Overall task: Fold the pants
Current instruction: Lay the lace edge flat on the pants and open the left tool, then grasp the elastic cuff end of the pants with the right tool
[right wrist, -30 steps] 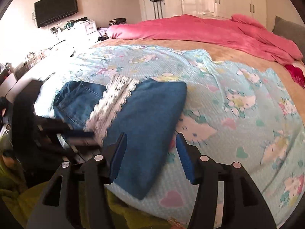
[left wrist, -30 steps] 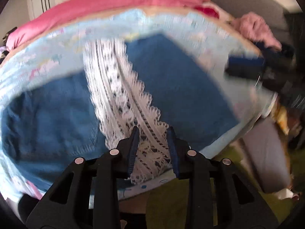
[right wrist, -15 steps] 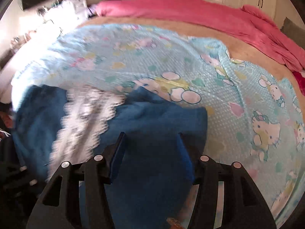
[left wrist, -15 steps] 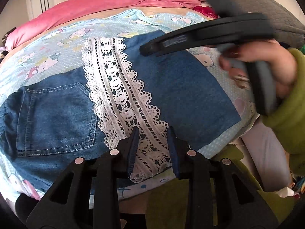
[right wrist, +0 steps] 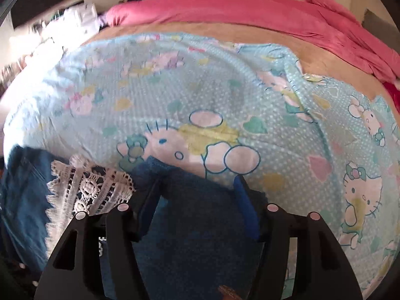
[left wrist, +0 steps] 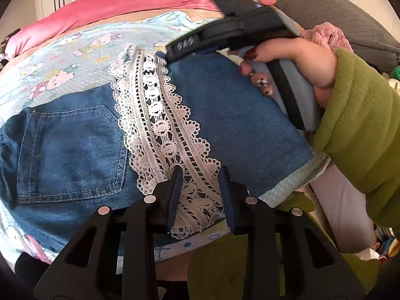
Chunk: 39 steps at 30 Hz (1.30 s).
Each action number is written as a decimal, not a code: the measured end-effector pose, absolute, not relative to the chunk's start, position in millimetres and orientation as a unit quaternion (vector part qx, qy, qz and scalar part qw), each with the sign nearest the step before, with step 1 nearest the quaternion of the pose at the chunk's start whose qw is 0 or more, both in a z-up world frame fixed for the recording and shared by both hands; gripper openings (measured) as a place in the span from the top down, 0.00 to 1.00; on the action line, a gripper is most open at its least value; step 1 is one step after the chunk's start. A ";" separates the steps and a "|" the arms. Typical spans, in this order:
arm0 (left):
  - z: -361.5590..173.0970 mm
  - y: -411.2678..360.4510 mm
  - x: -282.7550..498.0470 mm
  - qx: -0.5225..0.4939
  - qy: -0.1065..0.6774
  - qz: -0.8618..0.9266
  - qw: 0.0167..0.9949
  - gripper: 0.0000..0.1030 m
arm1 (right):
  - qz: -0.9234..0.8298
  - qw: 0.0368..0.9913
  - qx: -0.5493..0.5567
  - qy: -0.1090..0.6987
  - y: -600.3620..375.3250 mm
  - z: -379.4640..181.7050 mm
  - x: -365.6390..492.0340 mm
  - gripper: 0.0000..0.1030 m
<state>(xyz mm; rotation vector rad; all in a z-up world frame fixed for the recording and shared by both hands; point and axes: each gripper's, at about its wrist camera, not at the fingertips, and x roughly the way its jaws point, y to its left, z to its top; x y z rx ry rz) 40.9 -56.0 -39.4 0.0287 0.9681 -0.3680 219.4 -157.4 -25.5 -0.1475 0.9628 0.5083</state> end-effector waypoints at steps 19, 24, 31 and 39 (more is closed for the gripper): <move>18.0 -33.2 28.9 -0.010 0.418 -0.130 0.899 0.23 | 0.237 0.907 0.023 0.346 -250.9 56.8 119.3 0.06; 25.7 -28.5 25.4 -0.012 0.408 -0.110 0.906 0.10 | 0.242 0.911 0.012 0.335 -254.0 68.8 110.1 0.05; 35.2 0.2 13.8 -0.032 0.401 -0.073 0.913 0.09 | 0.299 0.902 -0.017 0.312 -218.8 93.4 103.7 0.04; 25.8 62.7 4.0 -0.115 0.416 -0.011 0.902 0.09 | 0.385 0.862 -0.058 0.325 -144.8 98.9 105.8 0.04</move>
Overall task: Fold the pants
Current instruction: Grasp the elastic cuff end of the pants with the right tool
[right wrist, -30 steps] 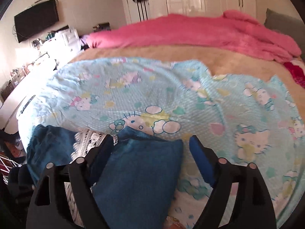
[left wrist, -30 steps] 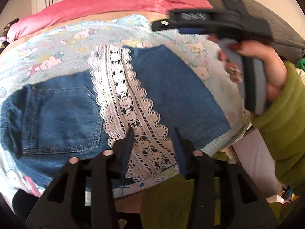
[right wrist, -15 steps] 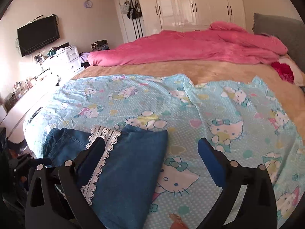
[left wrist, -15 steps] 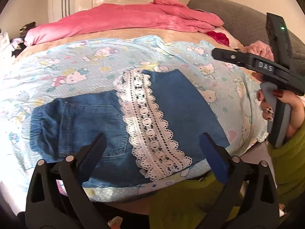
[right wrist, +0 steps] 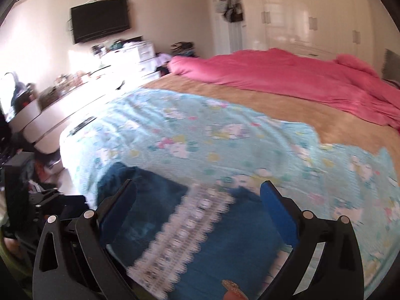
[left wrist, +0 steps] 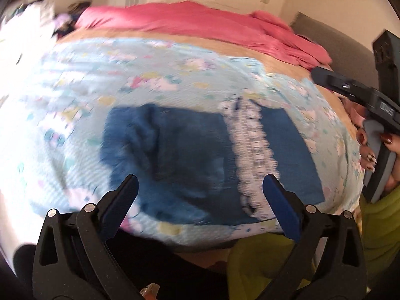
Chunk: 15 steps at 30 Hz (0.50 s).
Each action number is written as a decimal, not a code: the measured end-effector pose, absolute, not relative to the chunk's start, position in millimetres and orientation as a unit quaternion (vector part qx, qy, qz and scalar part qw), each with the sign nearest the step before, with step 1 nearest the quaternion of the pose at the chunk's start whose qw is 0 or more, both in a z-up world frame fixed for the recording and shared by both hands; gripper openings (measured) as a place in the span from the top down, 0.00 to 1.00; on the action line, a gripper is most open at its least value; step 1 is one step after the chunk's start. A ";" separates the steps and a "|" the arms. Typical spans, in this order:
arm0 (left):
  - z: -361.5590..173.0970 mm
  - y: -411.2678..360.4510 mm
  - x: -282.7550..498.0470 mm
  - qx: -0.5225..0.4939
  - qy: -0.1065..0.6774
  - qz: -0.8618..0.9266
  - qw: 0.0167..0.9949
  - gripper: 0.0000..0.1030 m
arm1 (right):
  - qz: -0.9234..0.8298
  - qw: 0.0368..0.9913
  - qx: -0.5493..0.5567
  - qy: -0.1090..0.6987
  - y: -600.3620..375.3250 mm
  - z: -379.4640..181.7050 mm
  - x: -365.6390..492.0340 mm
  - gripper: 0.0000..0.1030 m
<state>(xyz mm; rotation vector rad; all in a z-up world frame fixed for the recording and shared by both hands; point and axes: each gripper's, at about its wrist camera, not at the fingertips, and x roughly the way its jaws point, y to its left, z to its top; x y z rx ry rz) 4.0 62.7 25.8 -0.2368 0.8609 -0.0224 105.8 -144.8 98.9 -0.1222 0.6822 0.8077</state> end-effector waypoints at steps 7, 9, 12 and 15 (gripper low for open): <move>-1.7 108.0 -0.2 -0.229 0.433 0.006 0.872 0.09 | 0.438 0.819 -0.099 0.357 -76.0 86.6 111.4 0.04; -7.7 114.4 -0.6 -0.249 0.435 0.008 0.865 0.09 | 0.451 0.805 -0.113 0.368 -57.6 79.6 113.7 0.04; -16.3 118.2 -0.3 -0.268 0.437 0.007 0.858 0.15 | 0.466 0.786 -0.135 0.383 -31.0 69.2 116.3 0.04; -25.5 120.8 1.5 -0.313 0.436 -0.023 0.844 0.40 | 0.490 0.759 -0.150 0.403 -3.7 56.7 121.0 0.04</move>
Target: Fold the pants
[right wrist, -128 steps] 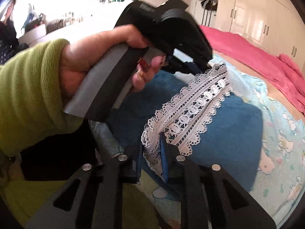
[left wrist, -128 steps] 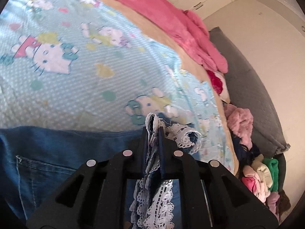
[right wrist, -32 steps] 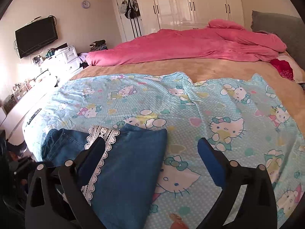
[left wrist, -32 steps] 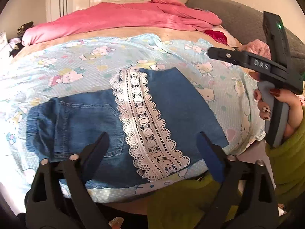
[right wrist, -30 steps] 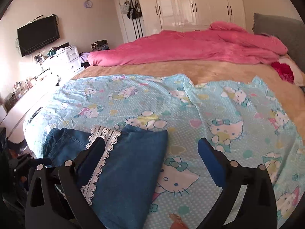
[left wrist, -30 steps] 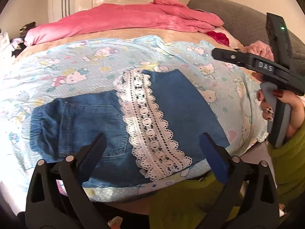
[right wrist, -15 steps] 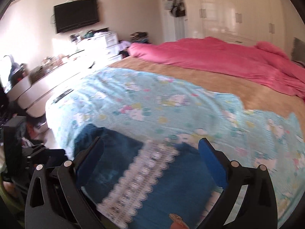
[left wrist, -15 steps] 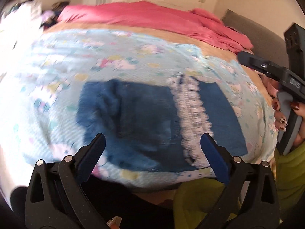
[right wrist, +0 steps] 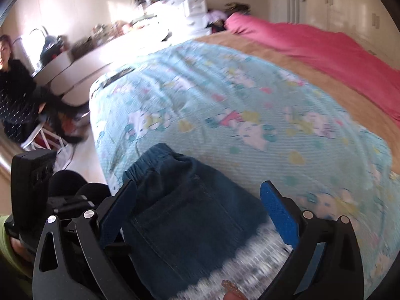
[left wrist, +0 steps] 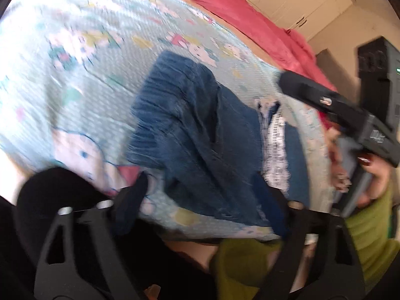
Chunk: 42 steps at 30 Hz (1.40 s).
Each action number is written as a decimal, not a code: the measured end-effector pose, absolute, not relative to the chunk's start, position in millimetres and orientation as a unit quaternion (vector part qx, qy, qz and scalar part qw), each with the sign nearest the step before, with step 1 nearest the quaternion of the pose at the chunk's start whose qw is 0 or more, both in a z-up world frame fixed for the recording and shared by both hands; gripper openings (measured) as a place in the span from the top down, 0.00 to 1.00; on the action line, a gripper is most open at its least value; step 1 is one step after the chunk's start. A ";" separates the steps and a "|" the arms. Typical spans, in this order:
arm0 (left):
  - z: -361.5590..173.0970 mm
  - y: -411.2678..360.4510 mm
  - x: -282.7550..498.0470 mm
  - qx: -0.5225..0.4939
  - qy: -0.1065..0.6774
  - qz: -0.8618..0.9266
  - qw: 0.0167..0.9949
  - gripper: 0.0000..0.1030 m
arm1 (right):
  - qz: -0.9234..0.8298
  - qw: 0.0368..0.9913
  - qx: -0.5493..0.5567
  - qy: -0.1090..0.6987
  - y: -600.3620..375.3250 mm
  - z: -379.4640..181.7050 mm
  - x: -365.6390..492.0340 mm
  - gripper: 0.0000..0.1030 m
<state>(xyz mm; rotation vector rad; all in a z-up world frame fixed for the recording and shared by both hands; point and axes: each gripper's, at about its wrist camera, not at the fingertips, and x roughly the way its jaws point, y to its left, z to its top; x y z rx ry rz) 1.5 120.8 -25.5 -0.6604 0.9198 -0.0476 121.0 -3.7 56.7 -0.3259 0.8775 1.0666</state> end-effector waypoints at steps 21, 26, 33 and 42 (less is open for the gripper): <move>-43.7 131.1 -1.7 -0.359 0.426 -0.037 0.830 0.52 | 0.577 0.662 -0.118 0.464 70.3 6.6 138.1 0.71; -35.9 124.2 -0.4 -0.369 0.418 -0.051 0.828 0.27 | 0.604 0.674 -0.049 0.422 5.6 45.6 148.2 0.74; -16.0 90.7 22.2 -0.351 0.408 -0.104 0.837 0.24 | 0.609 0.698 0.000 0.377 -74.9 74.4 159.1 0.74; 24.7 -11.7 28.6 -0.191 0.399 -0.219 0.870 0.31 | 0.543 0.757 0.037 0.362 -175.7 71.5 169.3 0.40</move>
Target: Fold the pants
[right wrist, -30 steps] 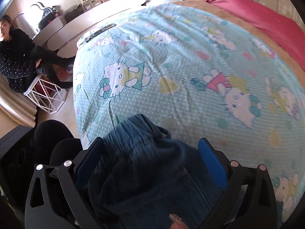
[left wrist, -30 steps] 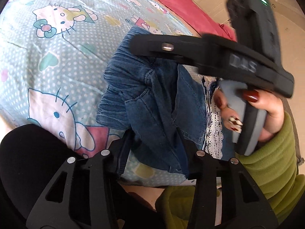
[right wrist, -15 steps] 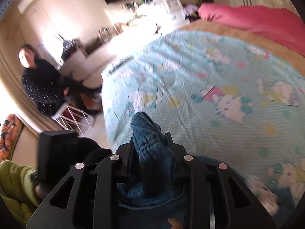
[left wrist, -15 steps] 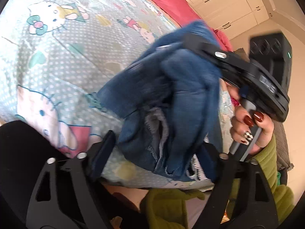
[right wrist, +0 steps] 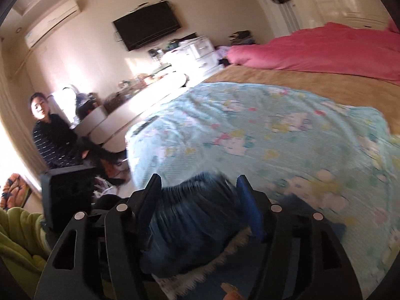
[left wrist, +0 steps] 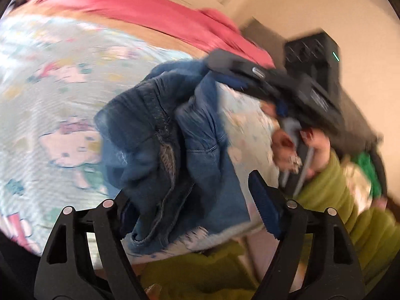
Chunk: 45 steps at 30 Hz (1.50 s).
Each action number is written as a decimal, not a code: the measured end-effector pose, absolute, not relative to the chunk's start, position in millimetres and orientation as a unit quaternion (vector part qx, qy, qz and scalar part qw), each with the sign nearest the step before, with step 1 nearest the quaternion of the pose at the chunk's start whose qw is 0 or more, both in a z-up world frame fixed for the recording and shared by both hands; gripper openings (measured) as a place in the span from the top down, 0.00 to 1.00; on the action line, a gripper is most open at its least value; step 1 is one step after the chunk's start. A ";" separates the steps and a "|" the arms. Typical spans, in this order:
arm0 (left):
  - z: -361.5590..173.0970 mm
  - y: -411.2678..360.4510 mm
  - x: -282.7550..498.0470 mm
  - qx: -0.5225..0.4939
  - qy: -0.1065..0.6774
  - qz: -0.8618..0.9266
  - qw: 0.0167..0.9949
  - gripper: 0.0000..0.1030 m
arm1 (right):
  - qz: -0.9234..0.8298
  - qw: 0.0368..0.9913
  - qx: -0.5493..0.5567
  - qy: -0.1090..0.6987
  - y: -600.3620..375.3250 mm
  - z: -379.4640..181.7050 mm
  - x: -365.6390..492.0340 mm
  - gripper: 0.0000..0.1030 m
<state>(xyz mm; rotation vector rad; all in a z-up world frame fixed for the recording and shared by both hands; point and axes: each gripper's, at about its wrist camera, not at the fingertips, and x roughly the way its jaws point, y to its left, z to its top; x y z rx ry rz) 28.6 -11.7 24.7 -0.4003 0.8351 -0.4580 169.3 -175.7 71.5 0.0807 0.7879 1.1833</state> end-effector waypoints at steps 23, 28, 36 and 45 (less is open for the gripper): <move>25.5 -29.8 5.6 -0.113 0.420 -0.208 0.876 0.17 | 0.373 0.834 -0.033 0.406 -234.0 24.0 121.6 0.21; 38.2 -17.1 0.3 -0.102 0.405 -0.169 0.893 0.10 | 0.367 0.853 -0.042 0.369 -250.7 40.4 95.7 0.15; 42.2 -7.9 4.0 -0.085 0.401 -0.128 0.903 0.09 | 0.392 0.860 -0.074 0.318 -258.1 48.8 34.2 0.14; 35.3 -3.0 23.4 -0.092 0.412 -0.102 0.901 0.13 | 0.461 0.819 -0.175 0.294 -216.9 42.6 -18.9 0.14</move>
